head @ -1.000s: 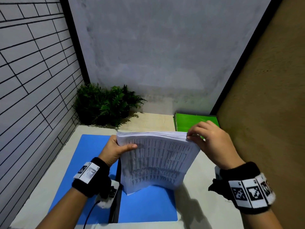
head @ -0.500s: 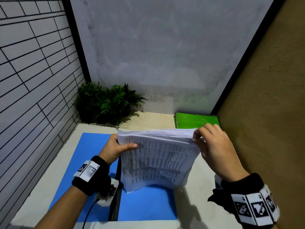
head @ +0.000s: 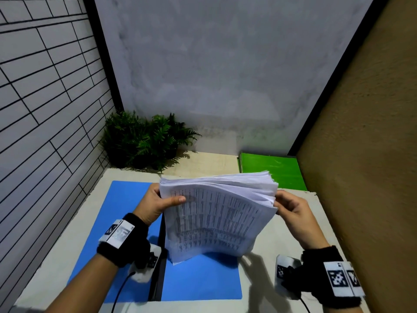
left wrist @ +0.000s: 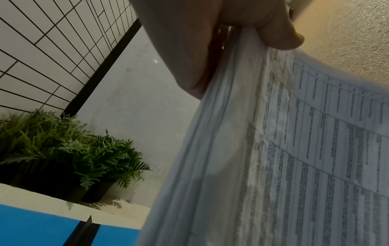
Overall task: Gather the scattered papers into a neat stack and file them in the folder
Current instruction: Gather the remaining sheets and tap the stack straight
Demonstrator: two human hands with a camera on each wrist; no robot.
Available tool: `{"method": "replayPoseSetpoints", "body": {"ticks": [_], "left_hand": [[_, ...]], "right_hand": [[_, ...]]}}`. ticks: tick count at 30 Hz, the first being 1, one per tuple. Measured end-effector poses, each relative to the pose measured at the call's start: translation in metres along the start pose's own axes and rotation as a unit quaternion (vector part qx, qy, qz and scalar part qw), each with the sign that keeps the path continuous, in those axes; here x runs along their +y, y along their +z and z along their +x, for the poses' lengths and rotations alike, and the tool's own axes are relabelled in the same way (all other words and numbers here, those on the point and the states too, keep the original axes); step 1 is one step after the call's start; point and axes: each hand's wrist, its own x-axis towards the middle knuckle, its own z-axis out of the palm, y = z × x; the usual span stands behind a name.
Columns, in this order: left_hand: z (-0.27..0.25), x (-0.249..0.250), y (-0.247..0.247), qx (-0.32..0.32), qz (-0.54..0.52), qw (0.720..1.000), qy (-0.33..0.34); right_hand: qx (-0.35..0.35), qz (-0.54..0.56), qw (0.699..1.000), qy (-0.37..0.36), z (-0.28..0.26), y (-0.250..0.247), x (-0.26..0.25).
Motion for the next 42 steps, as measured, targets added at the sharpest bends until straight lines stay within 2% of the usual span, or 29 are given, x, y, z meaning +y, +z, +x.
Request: {"method": "replayPoseSetpoints", "body": {"ticks": [4, 9, 15, 17, 20, 21, 24, 27, 31, 36, 42], "left_hand": [[0.0, 0.0, 0.001, -0.001, -0.001, 1.0, 0.002], [-0.001, -0.001, 0.001, -0.01, 0.001, 1.0, 0.0], [0.003, -0.005, 0.003, -0.001, -0.011, 1.0, 0.003], [0.003, -0.005, 0.003, 0.002, -0.011, 1.0, 0.003], [0.004, -0.005, 0.004, 0.007, -0.015, 1.0, 0.005], [0.003, -0.005, 0.004, 0.009, -0.016, 1.0, 0.005], [0.002, -0.004, 0.005, 0.014, -0.018, 1.0, 0.007], [0.003, -0.007, 0.007, 0.016, -0.022, 1.0, 0.003], [0.002, -0.016, 0.008, 0.034, -0.002, 0.999, -0.018], [0.009, -0.017, 0.006, 0.052, -0.011, 0.998, -0.029], [0.007, 0.003, 0.005, 0.095, -0.02, 0.994, 0.049]], "right_hand": [[0.0, -0.034, 0.999, 0.021, -0.004, 0.011, 0.017], [0.11, 0.008, 0.994, 0.0, -0.013, 0.017, 0.028], [0.087, 0.01, 0.993, 0.081, -0.009, 0.038, 0.035], [0.103, 0.031, 0.99, 0.094, -0.007, 0.039, 0.034], [0.177, 0.081, 0.979, 0.062, -0.005, 0.029, 0.043], [0.18, 0.093, 0.978, 0.049, -0.003, 0.027, 0.044], [0.116, 0.12, 0.986, 0.016, 0.003, 0.027, 0.044], [0.032, 0.079, 0.996, 0.01, 0.007, 0.036, 0.038], [0.08, 0.054, 0.993, 0.066, 0.027, 0.032, 0.042], [0.049, 0.055, 0.993, 0.096, 0.045, 0.031, 0.041], [0.098, 0.093, 0.991, -0.009, 0.031, 0.027, 0.009]]}}
